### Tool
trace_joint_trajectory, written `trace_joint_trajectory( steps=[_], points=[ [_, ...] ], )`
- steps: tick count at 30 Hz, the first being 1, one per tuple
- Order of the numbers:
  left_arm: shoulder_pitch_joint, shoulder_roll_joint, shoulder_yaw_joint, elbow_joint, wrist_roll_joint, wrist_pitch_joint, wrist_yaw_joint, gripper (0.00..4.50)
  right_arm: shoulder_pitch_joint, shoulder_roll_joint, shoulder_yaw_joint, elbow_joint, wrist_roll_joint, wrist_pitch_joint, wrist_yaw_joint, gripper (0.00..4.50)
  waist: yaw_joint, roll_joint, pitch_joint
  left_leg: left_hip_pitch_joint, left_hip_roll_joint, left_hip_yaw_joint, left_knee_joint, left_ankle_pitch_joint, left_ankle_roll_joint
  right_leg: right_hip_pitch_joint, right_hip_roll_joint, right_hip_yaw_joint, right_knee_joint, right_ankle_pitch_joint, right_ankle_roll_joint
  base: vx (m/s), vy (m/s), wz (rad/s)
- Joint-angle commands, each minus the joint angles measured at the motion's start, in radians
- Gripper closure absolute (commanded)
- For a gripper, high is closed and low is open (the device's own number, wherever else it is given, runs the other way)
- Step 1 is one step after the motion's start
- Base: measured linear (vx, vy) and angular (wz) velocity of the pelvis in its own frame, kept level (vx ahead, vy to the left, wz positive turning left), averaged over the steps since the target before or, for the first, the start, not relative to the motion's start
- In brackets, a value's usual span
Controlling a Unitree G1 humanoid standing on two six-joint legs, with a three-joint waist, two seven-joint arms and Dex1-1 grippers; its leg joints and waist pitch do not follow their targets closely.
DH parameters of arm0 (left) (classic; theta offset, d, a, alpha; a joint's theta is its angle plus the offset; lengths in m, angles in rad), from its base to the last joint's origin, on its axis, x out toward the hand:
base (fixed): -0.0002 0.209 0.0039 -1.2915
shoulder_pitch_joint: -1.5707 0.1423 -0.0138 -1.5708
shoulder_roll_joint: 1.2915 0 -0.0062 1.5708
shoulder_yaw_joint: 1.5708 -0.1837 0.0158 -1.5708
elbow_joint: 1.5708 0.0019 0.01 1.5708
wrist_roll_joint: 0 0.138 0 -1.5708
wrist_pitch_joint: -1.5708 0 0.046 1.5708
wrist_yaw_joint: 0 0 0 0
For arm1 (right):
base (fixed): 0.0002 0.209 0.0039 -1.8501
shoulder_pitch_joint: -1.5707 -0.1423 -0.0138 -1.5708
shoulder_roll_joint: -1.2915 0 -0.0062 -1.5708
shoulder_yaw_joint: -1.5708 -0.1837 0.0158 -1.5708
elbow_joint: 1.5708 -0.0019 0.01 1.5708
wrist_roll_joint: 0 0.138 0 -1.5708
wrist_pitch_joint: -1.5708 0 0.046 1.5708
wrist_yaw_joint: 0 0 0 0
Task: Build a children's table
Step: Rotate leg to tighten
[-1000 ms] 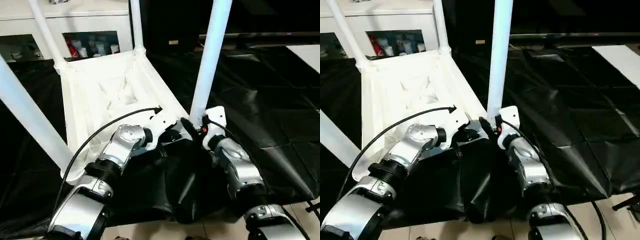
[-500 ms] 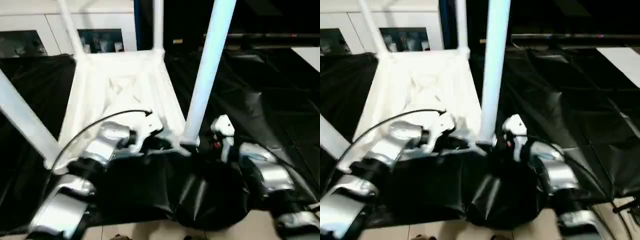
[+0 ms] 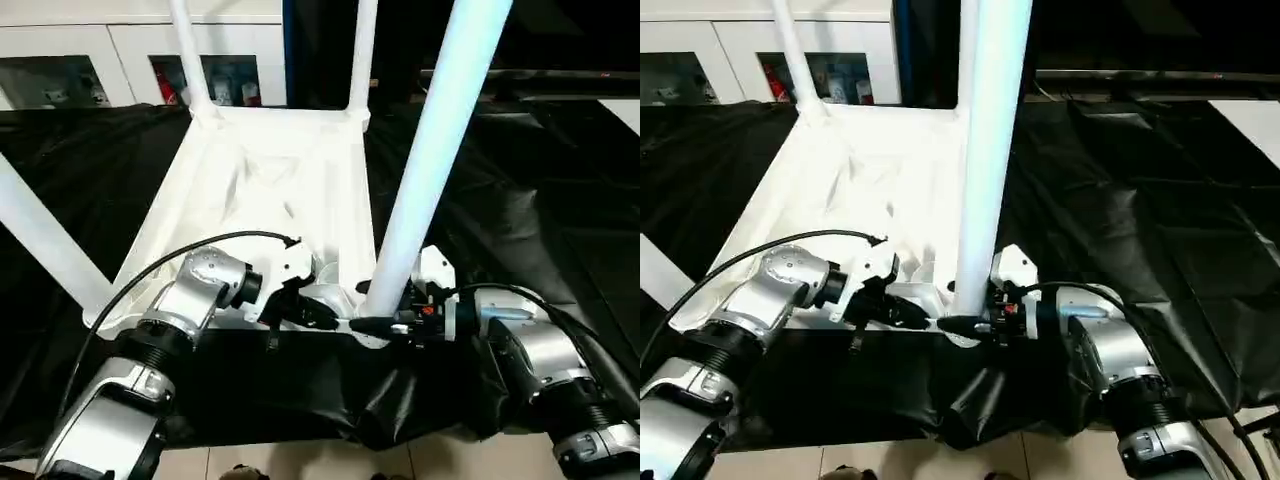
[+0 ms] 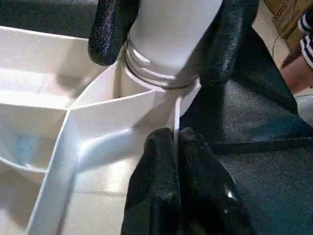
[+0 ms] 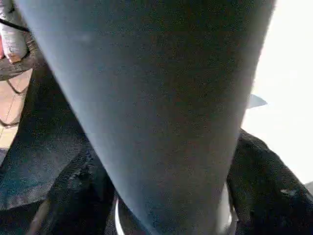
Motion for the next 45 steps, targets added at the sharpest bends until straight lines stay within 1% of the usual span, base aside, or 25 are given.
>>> trace_joint_trajectory(
  steps=[1, 3, 5, 8, 11, 12, 13, 14, 15, 18, 20, 22, 23, 26, 29, 33, 34, 36, 37, 38, 39, 41, 43, 44, 45],
  points=[
    [-0.003, -0.036, 0.026, 0.028, -0.003, -0.008, 0.125, 4.50, 0.033, 0.025, 0.034, -0.034, 0.005, 0.004, 0.005, 1.76, -0.002, -0.019, -0.062, 0.013, 0.039, -0.006, -0.053, -0.143, 0.112, 0.049, -0.046, 0.031, -0.048, -0.149, -0.256, 0.000, 0.000, 0.00],
    [-0.011, -0.051, 0.039, 0.045, 0.007, -0.019, 0.188, 4.50, 0.036, 0.041, 0.036, -0.009, -0.026, 0.006, -0.057, 1.90, 0.002, -0.025, -0.060, 0.013, 0.038, -0.007, -0.056, -0.162, 0.105, 0.049, -0.047, 0.030, -0.051, -0.192, -0.245, 0.000, 0.000, 0.00],
    [-0.021, -0.067, 0.051, 0.065, 0.015, -0.026, 0.251, 4.50, 0.030, 0.061, 0.033, 0.026, -0.062, 0.007, -0.134, 1.97, -0.003, -0.025, -0.052, 0.016, 0.035, -0.010, -0.063, -0.232, 0.070, 0.043, -0.050, 0.031, -0.070, -0.341, -0.203, 0.000, 0.000, 0.00],
    [-0.034, -0.089, 0.059, 0.085, 0.027, -0.024, 0.318, 4.50, 0.015, 0.096, 0.010, 0.073, -0.085, 0.014, -0.248, 1.98, -0.011, -0.024, -0.047, 0.021, 0.035, -0.016, -0.069, -0.296, 0.036, 0.036, -0.052, 0.032, -0.083, -0.472, -0.159, 0.000, 0.000, 0.00],
    [-0.062, -0.143, 0.071, 0.124, 0.052, -0.018, 0.470, 4.50, -0.030, 0.185, -0.062, 0.182, -0.114, 0.023, -0.532, 1.99, -0.037, -0.026, -0.046, 0.019, 0.031, -0.029, -0.078, -0.354, -0.008, 0.035, -0.051, 0.024, -0.091, -0.555, -0.115, 0.000, 0.000, 0.00],
    [-0.069, -0.161, 0.076, 0.132, 0.058, -0.018, 0.512, 4.50, -0.044, 0.209, -0.086, 0.212, -0.115, 0.031, -0.611, 1.99, -0.041, -0.021, -0.047, 0.020, 0.030, -0.030, -0.078, -0.356, -0.011, 0.033, -0.052, 0.026, -0.091, -0.552, -0.116, 0.000, 0.000, 0.00],
    [-0.077, -0.188, 0.081, 0.142, 0.065, -0.014, 0.563, 4.50, -0.066, 0.241, -0.118, 0.252, -0.109, 0.040, -0.705, 1.99, -0.048, -0.025, -0.046, 0.020, 0.029, -0.030, -0.077, -0.370, -0.008, 0.031, -0.050, 0.025, -0.096, -0.559, -0.111, 0.000, 0.000, 0.00],
    [-0.079, -0.198, 0.082, 0.145, 0.067, -0.014, 0.580, 4.50, -0.074, 0.252, -0.129, 0.265, -0.106, 0.043, -0.735, 1.99, -0.049, -0.019, -0.046, 0.021, 0.027, -0.030, -0.077, -0.371, -0.007, 0.029, -0.050, 0.026, -0.096, -0.556, -0.113, 0.000, 0.000, 0.00],
    [-0.082, -0.221, 0.079, 0.150, 0.072, -0.014, 0.607, 4.50, -0.092, 0.280, -0.146, 0.293, -0.102, 0.042, -0.792, 1.99, -0.053, -0.019, -0.047, 0.020, 0.026, -0.030, -0.076, -0.371, -0.001, 0.030, -0.050, 0.026, -0.098, -0.545, -0.113, 0.000, 0.000, 0.00],
    [-0.082, -0.253, 0.069, 0.154, 0.077, -0.020, 0.629, 4.50, -0.118, 0.315, -0.155, 0.325, -0.109, 0.037, -0.858, 1.99, -0.055, -0.016, -0.050, 0.016, 0.026, -0.025, -0.074, -0.347, 0.014, 0.031, -0.045, 0.029, -0.093, -0.474, -0.133, 0.000, 0.000, 0.00],
    [-0.075, -0.276, 0.052, 0.147, 0.078, -0.025, 0.616, 4.50, -0.129, 0.337, -0.134, 0.327, -0.123, 0.021, -0.849, 1.99, -0.052, -0.008, -0.052, 0.015, 0.027, -0.023, -0.074, -0.330, 0.021, 0.034, -0.043, 0.030, -0.088, -0.408, -0.148, 0.000, 0.000, 0.00],
    [-0.071, -0.284, 0.040, 0.149, 0.084, -0.033, 0.602, 4.50, -0.125, 0.339, -0.110, 0.317, -0.146, -0.028, -0.820, 1.99, -0.051, -0.007, -0.056, 0.012, 0.026, -0.018, -0.069, -0.297, 0.039, 0.040, -0.041, 0.032, -0.078, -0.311, -0.181, 0.000, 0.000, 0.00],
    [-0.070, -0.283, 0.040, 0.149, 0.084, -0.034, 0.601, 4.50, -0.124, 0.338, -0.109, 0.314, -0.146, -0.033, -0.814, 1.65, -0.051, -0.008, -0.057, 0.013, 0.026, -0.017, -0.068, -0.289, 0.044, 0.040, -0.041, 0.032, -0.077, -0.294, -0.186, 0.000, 0.000, 0.00],
    [-0.065, -0.262, 0.033, 0.150, 0.081, -0.048, 0.561, 4.50, -0.098, 0.321, -0.123, 0.258, -0.097, -0.073, -0.703, 1.24, -0.049, -0.007, -0.058, 0.013, 0.025, -0.014, -0.065, -0.277, 0.064, 0.043, -0.042, 0.031, -0.077, -0.285, -0.197, 0.000, 0.000, 0.00],
    [-0.062, -0.241, 0.033, 0.151, 0.077, -0.062, 0.519, 4.50, -0.079, 0.287, -0.104, 0.211, -0.082, -0.090, -0.613, 0.85, -0.046, -0.006, -0.060, 0.011, 0.027, -0.014, -0.065, -0.250, 0.082, 0.048, -0.041, 0.029, -0.075, -0.261, -0.202, 0.000, 0.000, 0.00],
    [-0.053, -0.199, 0.026, 0.135, 0.057, -0.097, 0.424, 4.50, -0.044, 0.206, -0.043, 0.146, -0.075, -0.101, -0.446, 0.85, -0.046, -0.004, -0.059, 0.009, 0.031, -0.016, -0.067, -0.250, 0.085, 0.049, -0.042, 0.028, -0.073, -0.256, -0.213, 0.000, 0.000, 0.00],
    [-0.044, -0.172, 0.025, 0.116, 0.041, -0.106, 0.361, 4.50, -0.023, 0.159, -0.020, 0.106, -0.054, -0.086, -0.342, 0.85, -0.044, -0.008, -0.058, 0.010, 0.032, -0.016, -0.067, -0.258, 0.091, 0.051, -0.043, 0.027, -0.073, -0.263, -0.220, 0.000, 0.000, 0.00],
    [-0.035, -0.148, 0.024, 0.095, 0.025, -0.112, 0.299, 4.50, -0.007, 0.122, -0.005, 0.073, -0.035, -0.072, -0.255, 0.85, -0.042, -0.008, -0.058, 0.010, 0.033, -0.015, -0.066, -0.266, 0.097, 0.051, -0.042, 0.028, -0.074, -0.268, -0.220, 0.000, 0.000, 0.00],
    [-0.023, -0.119, 0.021, 0.072, 0.010, -0.114, 0.230, 4.50, 0.006, 0.085, 0.002, 0.045, -0.020, -0.060, -0.175, 0.85, -0.043, -0.026, -0.057, 0.007, 0.035, -0.014, -0.067, -0.275, 0.102, 0.051, -0.042, 0.027, -0.074, -0.284, -0.216, 0.000, 0.000, 0.00],
    [-0.018, -0.107, 0.019, 0.062, 0.004, -0.114, 0.200, 4.50, 0.010, 0.071, 0.003, 0.034, -0.014, -0.055, -0.142, 0.85, -0.034, -0.014, -0.057, 0.009, 0.038, -0.016, -0.068, -0.268, 0.102, 0.052, -0.045, 0.027, -0.071, -0.294, -0.218, 0.000, 0.000, 0.00],
    [-0.016, -0.102, 0.018, 0.058, 0.002, -0.114, 0.190, 4.50, 0.012, 0.066, 0.004, 0.030, -0.012, -0.053, -0.131, 0.85, -0.032, -0.012, -0.055, 0.011, 0.041, -0.015, -0.069, -0.268, 0.100, 0.048, -0.046, 0.028, -0.072, -0.297, -0.219, 0.000, 0.000, 0.00],
    [0.003, -0.053, 0.009, 0.026, -0.016, -0.100, 0.084, 4.50, 0.012, 0.025, 0.003, 0.008, 0.003, -0.040, -0.046, 0.85, -0.025, -0.026, -0.056, 0.009, 0.043, -0.011, -0.068, -0.259, 0.094, 0.047, -0.045, 0.028, -0.068, -0.302, -0.217, 0.000, 0.000, 0.00],
    [0.011, -0.021, 0.005, 0.014, -0.021, -0.095, 0.027, 4.50, 0.007, -0.001, 0.009, 0.001, 0.009, -0.033, 0.006, 0.85, -0.019, -0.017, -0.057, 0.013, 0.045, -0.012, -0.068, -0.238, 0.090, 0.044, -0.046, 0.029, -0.062, -0.275, -0.225, 0.000, 0.000, 0.00],
    [0.011, -0.021, 0.005, 0.014, -0.021, -0.095, 0.027, 4.50, 0.007, -0.001, 0.009, 0.001, 0.009, -0.033, 0.006, 0.85, -0.018, -0.017, -0.057, 0.012, 0.045, -0.010, -0.067, -0.224, 0.090, 0.043, -0.044, 0.029, -0.058, -0.237, -0.238, 0.000, 0.000, 0.00],
    [0.012, -0.012, 0.006, 0.011, -0.023, -0.091, 0.016, 4.50, 0.004, -0.008, 0.014, 0.003, 0.008, -0.031, 0.020, 0.85, -0.015, -0.035, -0.055, 0.010, 0.044, -0.009, -0.064, -0.208, 0.099, 0.044, -0.045, 0.029, -0.053, -0.219, -0.242, 0.000, 0.000, 0.00]
  ],
)
